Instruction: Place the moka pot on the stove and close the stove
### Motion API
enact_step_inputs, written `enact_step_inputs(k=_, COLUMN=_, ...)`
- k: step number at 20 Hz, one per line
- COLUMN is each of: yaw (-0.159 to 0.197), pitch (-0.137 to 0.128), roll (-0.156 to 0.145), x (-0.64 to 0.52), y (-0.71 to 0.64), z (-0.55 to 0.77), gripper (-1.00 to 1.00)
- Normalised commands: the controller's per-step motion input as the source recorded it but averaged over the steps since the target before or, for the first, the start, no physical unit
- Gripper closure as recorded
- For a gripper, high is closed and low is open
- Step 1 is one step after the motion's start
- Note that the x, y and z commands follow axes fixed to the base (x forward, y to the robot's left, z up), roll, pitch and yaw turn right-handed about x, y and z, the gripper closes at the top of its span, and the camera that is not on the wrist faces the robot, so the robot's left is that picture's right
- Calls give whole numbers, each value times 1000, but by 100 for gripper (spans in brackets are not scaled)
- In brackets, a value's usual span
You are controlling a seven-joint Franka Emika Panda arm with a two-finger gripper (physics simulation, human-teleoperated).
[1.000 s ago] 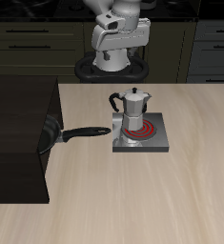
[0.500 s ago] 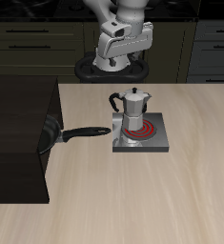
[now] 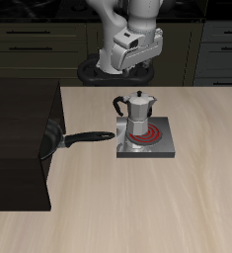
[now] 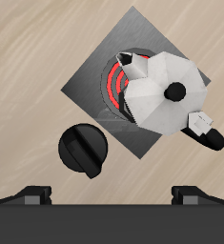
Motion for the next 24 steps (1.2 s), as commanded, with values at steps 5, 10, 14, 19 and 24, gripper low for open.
enact_step_inputs(k=5, yaw=101, pitch=-11, roll=-15, x=-54, y=-79, z=-84, gripper=-100)
enact_step_inputs(k=10, yaw=36, pitch=-7, roll=-31, x=-50, y=-198, z=-5, gripper=-100)
enact_step_inputs(k=14, yaw=38, pitch=-27, roll=-32, x=-7, y=-123, z=70, gripper=-100)
enact_step_inputs(k=19, yaw=53, pitch=-32, roll=-2, x=-37, y=38, z=13, gripper=-100)
enact_step_inputs(k=24, yaw=8, pitch=-15, roll=-38, x=115, y=24, z=21, gripper=-100)
